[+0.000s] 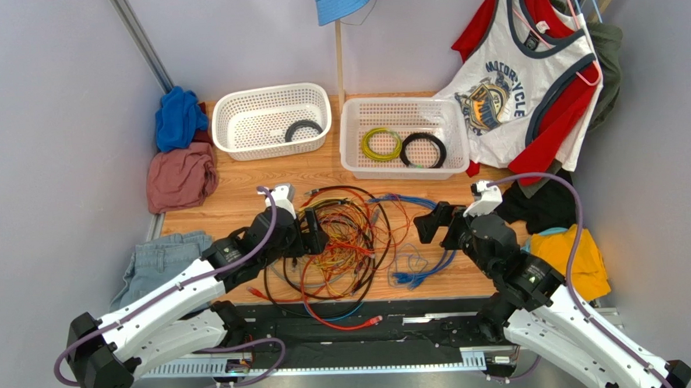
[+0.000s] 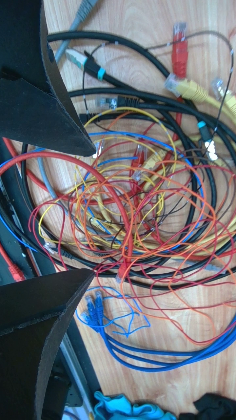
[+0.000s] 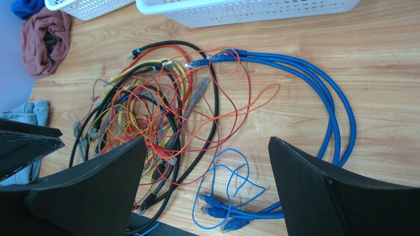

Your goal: Untangle the cables

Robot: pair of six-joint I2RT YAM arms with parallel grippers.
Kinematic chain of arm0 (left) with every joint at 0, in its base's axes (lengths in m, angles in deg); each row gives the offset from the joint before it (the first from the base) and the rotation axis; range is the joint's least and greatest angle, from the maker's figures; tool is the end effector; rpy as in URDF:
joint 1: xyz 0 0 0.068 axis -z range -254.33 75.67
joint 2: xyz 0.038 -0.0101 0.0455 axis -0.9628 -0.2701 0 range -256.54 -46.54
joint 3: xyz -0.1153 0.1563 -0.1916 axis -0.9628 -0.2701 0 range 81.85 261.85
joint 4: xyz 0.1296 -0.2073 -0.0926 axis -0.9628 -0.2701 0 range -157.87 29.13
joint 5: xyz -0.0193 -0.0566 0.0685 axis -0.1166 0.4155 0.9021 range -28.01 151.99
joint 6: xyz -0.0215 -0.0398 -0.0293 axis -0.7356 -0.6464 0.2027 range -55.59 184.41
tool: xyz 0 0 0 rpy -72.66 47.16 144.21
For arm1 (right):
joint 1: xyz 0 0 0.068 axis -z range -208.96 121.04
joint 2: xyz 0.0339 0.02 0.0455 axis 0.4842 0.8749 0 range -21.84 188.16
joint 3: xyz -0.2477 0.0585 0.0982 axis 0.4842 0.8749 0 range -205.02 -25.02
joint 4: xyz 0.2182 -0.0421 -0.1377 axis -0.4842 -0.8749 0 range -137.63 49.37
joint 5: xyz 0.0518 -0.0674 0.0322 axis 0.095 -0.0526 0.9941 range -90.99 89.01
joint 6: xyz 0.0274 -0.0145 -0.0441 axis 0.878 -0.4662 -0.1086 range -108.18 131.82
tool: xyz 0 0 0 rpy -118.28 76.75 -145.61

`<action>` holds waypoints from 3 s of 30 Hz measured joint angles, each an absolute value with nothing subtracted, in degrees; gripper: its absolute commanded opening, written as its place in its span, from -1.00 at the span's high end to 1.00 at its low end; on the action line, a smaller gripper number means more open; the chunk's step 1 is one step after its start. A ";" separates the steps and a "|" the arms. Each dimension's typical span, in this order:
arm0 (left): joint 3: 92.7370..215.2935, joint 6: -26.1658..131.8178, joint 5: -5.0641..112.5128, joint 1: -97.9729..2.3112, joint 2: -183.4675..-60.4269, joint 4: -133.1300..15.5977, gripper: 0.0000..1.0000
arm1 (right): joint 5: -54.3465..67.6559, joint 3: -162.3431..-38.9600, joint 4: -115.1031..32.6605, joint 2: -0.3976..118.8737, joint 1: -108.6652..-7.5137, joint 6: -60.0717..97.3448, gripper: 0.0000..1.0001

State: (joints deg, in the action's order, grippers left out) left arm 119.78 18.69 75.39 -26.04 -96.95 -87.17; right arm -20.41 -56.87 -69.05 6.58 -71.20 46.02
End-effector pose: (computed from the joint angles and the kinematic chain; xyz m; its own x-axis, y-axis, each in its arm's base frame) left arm 0.1317 -0.1354 0.2547 -0.7247 -0.2336 -0.6483 0.1247 0.8808 -0.4567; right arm 0.1014 0.0761 0.2683 -0.4897 0.2714 -0.8286 -0.1639 0.9047 0.3932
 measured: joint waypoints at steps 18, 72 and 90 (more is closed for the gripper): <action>114.75 16.97 70.00 -26.04 -110.22 -73.45 -0.31 | -19.90 -55.67 -68.72 9.97 -71.20 46.08 -0.97; 127.47 27.74 68.53 -25.71 -123.23 -78.54 -0.71 | -11.36 -56.39 -67.87 14.80 -71.38 43.57 -1.00; 127.47 27.92 72.36 -25.69 -125.02 -77.86 1.00 | -11.38 -56.57 -68.00 13.40 -71.53 43.48 -0.98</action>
